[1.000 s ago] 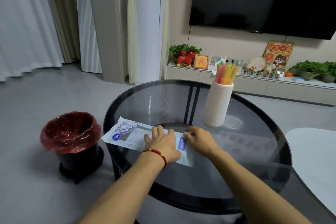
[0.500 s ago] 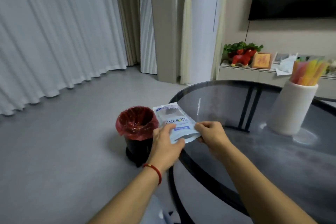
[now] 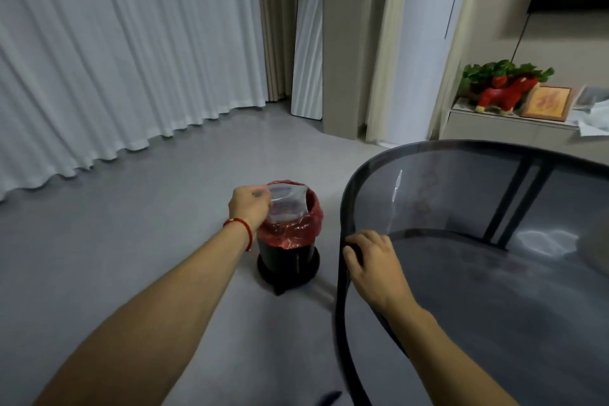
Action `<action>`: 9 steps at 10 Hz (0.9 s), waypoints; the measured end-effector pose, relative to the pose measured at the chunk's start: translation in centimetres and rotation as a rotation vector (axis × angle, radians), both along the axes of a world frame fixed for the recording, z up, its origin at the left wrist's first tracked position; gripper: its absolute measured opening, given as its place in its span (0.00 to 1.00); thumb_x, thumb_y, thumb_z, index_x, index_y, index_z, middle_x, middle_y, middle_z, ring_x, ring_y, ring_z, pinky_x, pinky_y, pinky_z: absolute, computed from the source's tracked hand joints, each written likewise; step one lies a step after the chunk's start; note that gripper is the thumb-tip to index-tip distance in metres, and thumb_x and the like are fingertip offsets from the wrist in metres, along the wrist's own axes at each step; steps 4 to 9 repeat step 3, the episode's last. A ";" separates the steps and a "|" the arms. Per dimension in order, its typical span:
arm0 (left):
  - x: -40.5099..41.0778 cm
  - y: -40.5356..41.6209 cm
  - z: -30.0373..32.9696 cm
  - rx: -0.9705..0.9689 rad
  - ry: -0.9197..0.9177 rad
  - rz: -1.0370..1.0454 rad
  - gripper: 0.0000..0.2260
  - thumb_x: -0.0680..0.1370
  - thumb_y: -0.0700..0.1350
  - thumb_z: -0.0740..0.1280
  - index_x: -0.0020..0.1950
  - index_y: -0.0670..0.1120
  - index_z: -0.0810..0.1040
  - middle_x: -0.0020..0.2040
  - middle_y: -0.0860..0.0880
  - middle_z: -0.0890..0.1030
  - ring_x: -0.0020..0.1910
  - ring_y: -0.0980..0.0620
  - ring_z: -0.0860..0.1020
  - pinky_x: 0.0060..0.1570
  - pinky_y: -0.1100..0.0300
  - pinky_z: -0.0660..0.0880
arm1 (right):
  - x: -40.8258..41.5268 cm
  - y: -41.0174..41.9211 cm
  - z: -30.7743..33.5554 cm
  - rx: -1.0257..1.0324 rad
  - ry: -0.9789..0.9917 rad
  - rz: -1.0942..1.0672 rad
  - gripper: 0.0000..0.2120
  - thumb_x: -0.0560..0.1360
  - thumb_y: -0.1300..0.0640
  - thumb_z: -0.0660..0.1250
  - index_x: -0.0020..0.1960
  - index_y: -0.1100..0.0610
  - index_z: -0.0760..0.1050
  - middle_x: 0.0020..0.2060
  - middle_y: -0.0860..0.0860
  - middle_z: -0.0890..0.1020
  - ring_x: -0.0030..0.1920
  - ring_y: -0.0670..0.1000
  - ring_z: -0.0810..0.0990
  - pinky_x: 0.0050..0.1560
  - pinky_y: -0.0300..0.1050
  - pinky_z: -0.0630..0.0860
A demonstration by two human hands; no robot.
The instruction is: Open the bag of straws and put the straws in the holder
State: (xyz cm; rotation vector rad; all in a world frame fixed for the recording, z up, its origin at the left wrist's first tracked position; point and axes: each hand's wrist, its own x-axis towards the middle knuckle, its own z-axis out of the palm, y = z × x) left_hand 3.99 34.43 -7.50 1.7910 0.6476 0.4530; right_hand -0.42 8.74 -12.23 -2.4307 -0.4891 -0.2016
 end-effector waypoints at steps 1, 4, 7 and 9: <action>2.7 0.3 -0.5 -0.027 0.049 -0.014 0.08 0.75 0.40 0.66 0.46 0.46 0.86 0.44 0.45 0.85 0.46 0.46 0.84 0.52 0.55 0.80 | -0.1 -0.1 0.0 0.014 -0.023 -0.011 0.16 0.84 0.50 0.63 0.66 0.56 0.80 0.64 0.49 0.80 0.65 0.50 0.72 0.68 0.45 0.71; 4.6 -0.4 -3.2 -0.195 0.194 -0.174 0.18 0.81 0.37 0.59 0.71 0.38 0.71 0.60 0.38 0.78 0.52 0.45 0.79 0.55 0.47 0.80 | 0.6 0.1 -0.3 0.090 -0.062 -0.028 0.14 0.83 0.50 0.62 0.62 0.55 0.82 0.60 0.47 0.81 0.60 0.43 0.68 0.62 0.38 0.68; 4.6 -0.4 -3.2 -0.195 0.194 -0.174 0.18 0.81 0.37 0.59 0.71 0.38 0.71 0.60 0.38 0.78 0.52 0.45 0.79 0.55 0.47 0.80 | 0.6 0.1 -0.3 0.090 -0.062 -0.028 0.14 0.83 0.50 0.62 0.62 0.55 0.82 0.60 0.47 0.81 0.60 0.43 0.68 0.62 0.38 0.68; 4.6 -0.4 -3.2 -0.195 0.194 -0.174 0.18 0.81 0.37 0.59 0.71 0.38 0.71 0.60 0.38 0.78 0.52 0.45 0.79 0.55 0.47 0.80 | 0.6 0.1 -0.3 0.090 -0.062 -0.028 0.14 0.83 0.50 0.62 0.62 0.55 0.82 0.60 0.47 0.81 0.60 0.43 0.68 0.62 0.38 0.68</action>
